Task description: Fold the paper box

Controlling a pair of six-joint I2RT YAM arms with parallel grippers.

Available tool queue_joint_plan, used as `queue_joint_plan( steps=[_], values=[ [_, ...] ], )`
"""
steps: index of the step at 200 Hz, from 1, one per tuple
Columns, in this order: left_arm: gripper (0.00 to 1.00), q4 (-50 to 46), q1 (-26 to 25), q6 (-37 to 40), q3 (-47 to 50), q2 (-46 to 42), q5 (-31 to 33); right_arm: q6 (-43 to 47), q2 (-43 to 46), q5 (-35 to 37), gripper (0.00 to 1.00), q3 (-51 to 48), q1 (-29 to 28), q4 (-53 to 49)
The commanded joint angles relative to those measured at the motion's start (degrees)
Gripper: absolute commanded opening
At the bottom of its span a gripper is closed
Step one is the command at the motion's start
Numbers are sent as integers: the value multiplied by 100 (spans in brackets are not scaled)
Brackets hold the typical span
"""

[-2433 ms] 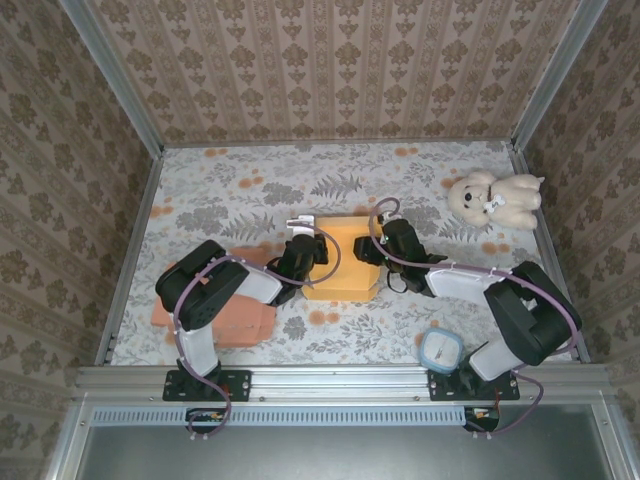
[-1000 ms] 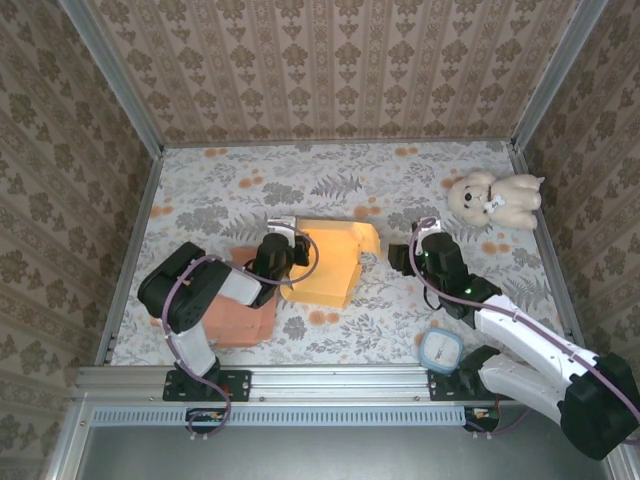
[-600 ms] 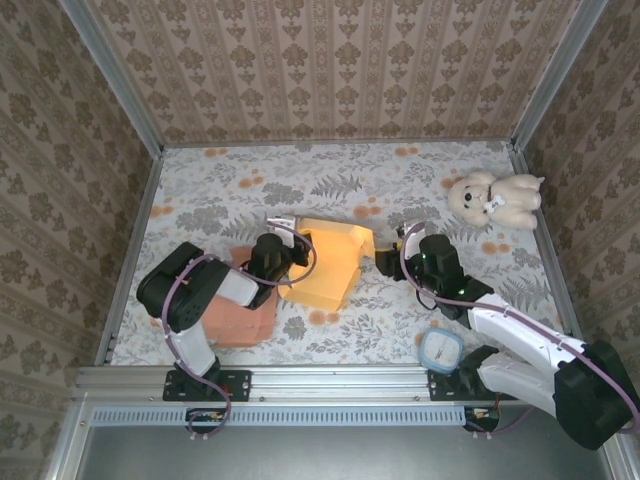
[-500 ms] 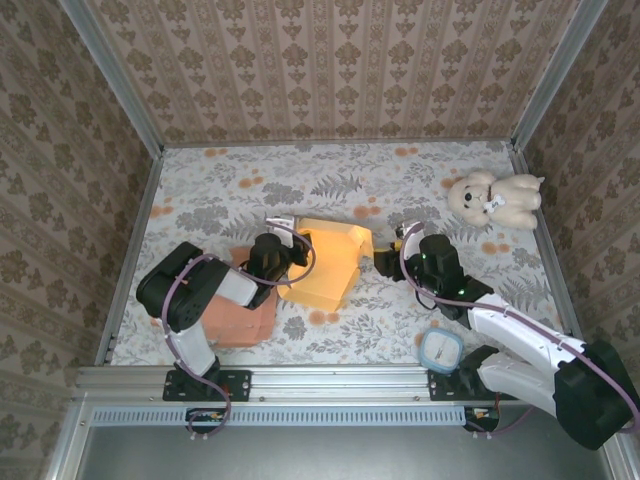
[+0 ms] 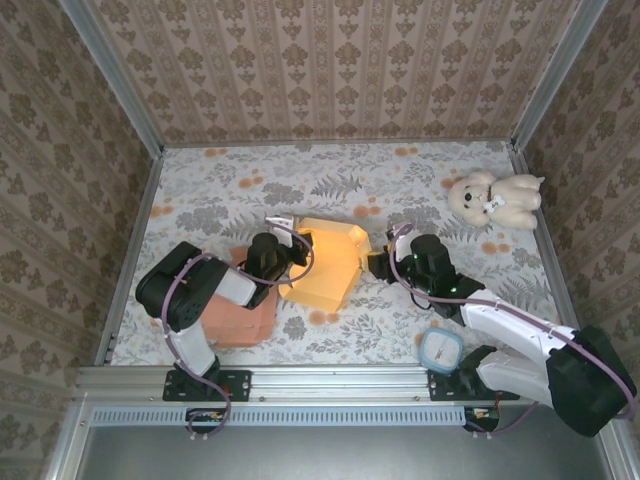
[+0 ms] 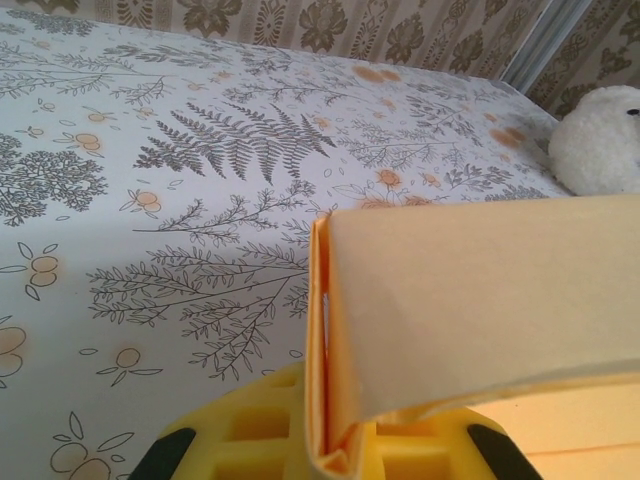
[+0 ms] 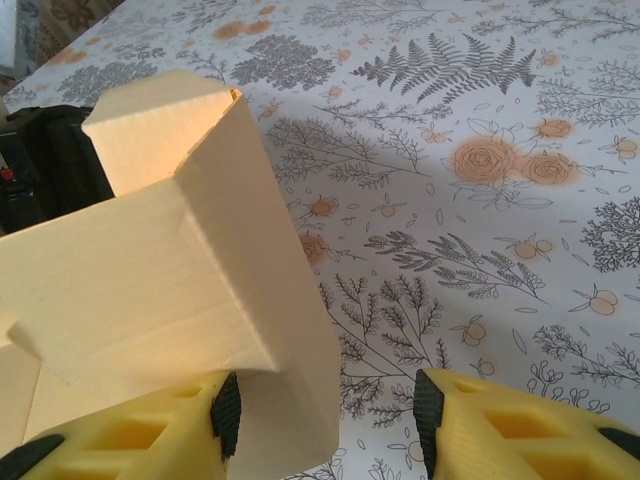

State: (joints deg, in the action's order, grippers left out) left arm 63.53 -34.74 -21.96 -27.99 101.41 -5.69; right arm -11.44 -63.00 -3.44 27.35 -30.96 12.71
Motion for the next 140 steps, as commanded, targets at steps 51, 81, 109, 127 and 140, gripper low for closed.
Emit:
queue_joint_plan(
  steps=[51,81,109,127,140],
  values=[
    [0,312,40,-186,-27,-33,-322,260,-158,-572,59,233,-155,132],
    [0,322,47,-162,-33,-50,-429,359,-343,-724,61,379,-217,15],
    [0,327,47,-134,-9,-77,-524,457,-540,-761,64,514,-313,-81],
    [0,328,52,-125,-14,-86,-538,526,-599,-904,64,559,-353,-105],
    [0,327,63,-125,-26,-86,-540,556,-611,-1035,65,569,-383,-93]
  ],
)
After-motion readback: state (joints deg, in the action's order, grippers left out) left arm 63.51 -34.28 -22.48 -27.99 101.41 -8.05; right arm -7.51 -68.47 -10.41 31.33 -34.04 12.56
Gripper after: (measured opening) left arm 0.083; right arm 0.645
